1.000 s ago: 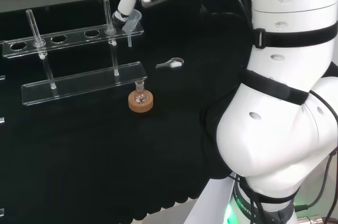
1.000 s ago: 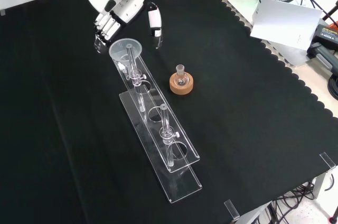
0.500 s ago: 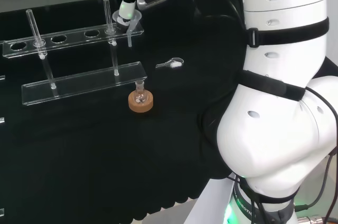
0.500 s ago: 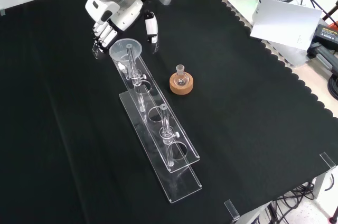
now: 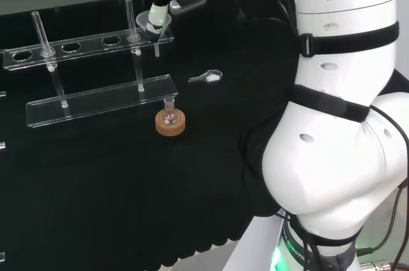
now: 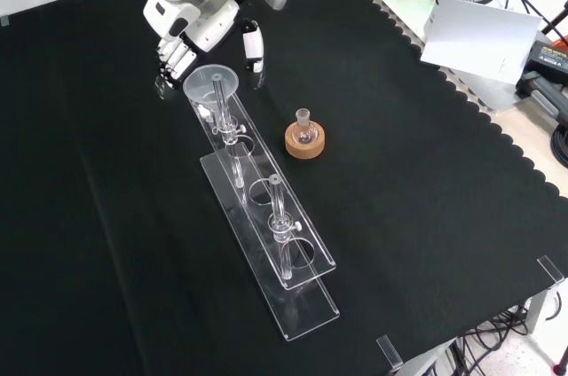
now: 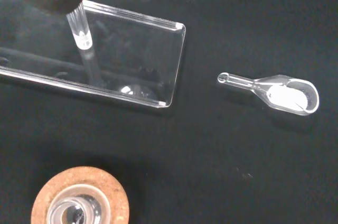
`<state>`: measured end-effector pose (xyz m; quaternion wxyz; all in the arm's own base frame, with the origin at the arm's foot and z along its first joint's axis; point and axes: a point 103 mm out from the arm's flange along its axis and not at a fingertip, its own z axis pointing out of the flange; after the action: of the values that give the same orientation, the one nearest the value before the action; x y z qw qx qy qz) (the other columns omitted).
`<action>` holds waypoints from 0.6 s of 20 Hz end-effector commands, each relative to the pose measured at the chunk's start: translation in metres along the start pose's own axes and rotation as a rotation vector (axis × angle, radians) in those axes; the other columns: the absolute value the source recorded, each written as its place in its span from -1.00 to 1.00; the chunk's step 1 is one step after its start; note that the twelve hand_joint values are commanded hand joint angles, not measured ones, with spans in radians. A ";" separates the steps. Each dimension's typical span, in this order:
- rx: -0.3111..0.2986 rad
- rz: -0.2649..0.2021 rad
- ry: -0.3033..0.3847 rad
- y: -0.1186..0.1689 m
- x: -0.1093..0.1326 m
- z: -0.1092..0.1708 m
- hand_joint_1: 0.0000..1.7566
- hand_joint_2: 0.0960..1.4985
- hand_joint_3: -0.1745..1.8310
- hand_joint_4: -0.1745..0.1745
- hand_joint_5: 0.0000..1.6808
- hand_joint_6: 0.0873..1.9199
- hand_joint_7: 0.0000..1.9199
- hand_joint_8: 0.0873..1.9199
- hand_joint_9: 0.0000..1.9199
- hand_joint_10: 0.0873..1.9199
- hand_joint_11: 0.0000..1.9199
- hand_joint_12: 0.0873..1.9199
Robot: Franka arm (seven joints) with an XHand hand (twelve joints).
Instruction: Pick up the funnel from the transparent funnel stand.
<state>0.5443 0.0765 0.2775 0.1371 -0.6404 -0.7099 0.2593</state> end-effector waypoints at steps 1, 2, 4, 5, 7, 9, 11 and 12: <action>-0.025 -0.032 0.001 0.005 0.009 -0.001 -0.12 -0.22 -0.54 0.23 -0.92 -1.00 -0.93 -1.00 -0.89 -0.10 -0.83 0.63; -0.030 -0.038 0.004 0.004 0.003 0.000 -0.12 -0.22 -0.52 0.23 -0.92 -1.00 -0.93 -1.00 -0.88 -0.11 -0.83 0.63; -0.032 -0.035 0.014 0.004 -0.003 0.000 -0.12 -0.27 -0.45 0.23 -0.91 -1.00 -0.96 -0.89 -0.85 -0.13 -0.82 0.62; -0.039 -0.036 0.030 0.003 -0.010 0.001 -0.12 -0.29 -0.42 0.23 -0.90 -1.00 -0.98 -0.83 -0.84 -0.13 -0.82 0.62; -0.034 -0.036 0.020 0.003 -0.013 0.003 -0.13 -0.30 -0.39 0.23 -0.90 -1.00 -1.00 -0.78 -0.83 -0.14 -0.81 0.62; -0.027 -0.034 0.007 0.004 -0.012 0.002 -0.13 -0.31 -0.38 0.23 -0.89 -1.00 -1.00 -0.74 -0.81 -0.14 -0.81 0.62; -0.026 -0.023 -0.004 0.006 -0.006 0.003 -0.13 -0.32 -0.37 0.23 -0.88 -1.00 -1.00 -0.72 -0.80 -0.14 -0.81 0.62; -0.022 -0.022 0.000 0.007 -0.003 0.003 -0.13 -0.32 -0.36 0.23 -0.88 -1.00 -1.00 -0.71 -0.80 -0.14 -0.81 0.62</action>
<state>0.5445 0.0690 0.2719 0.1392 -0.6302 -0.7227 0.2474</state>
